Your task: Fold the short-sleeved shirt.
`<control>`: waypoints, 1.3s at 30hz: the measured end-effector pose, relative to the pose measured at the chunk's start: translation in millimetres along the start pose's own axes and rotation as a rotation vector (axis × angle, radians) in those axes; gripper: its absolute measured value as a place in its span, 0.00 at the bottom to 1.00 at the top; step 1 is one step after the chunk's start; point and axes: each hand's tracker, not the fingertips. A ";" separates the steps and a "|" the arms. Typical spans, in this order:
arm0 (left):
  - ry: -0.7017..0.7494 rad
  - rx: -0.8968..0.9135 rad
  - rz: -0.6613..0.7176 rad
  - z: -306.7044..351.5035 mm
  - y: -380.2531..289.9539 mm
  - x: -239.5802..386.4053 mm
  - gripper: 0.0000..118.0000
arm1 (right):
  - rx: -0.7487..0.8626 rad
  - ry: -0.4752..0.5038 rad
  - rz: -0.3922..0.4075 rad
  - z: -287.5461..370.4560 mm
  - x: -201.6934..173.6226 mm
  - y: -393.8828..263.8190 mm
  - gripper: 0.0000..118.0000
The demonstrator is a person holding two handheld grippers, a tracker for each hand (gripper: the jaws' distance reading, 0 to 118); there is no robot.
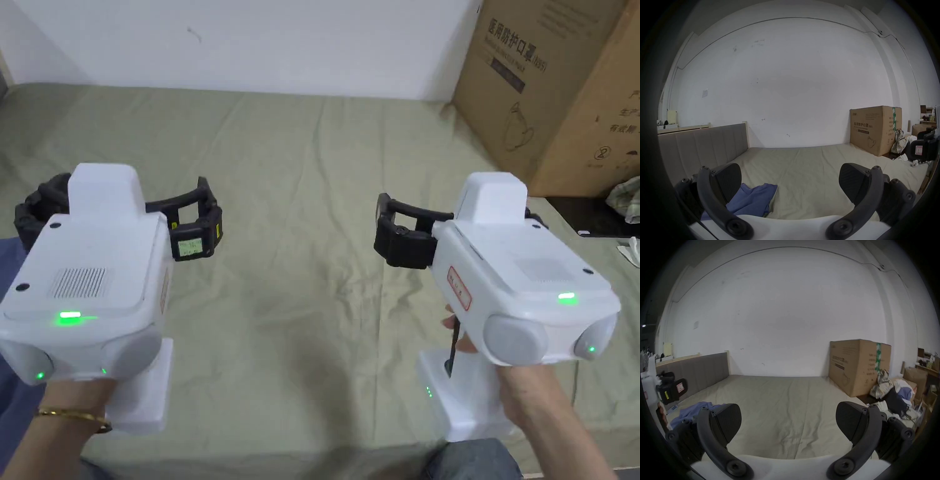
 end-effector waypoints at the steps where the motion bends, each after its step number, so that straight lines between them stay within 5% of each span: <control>1: 0.004 -0.001 -0.017 1.9 -5.0 0.0 1.00 | 0.001 0.001 0.017 0.9 -0.5 -5.9 0.98; 35: -0.047 -0.080 -0.017 9.8 -23.3 4.2 1.00 | -0.018 -0.010 0.043 7.6 -16.5 -21.4 0.96; 37: -0.056 -0.088 -0.024 11.1 -21.4 4.9 0.82 | -0.013 -0.020 0.053 9.7 -18.1 -20.5 0.80; 39: -0.040 -0.062 -0.036 14.2 -19.7 7.4 0.16 | -0.005 -0.033 0.058 12.1 -19.2 -19.0 0.31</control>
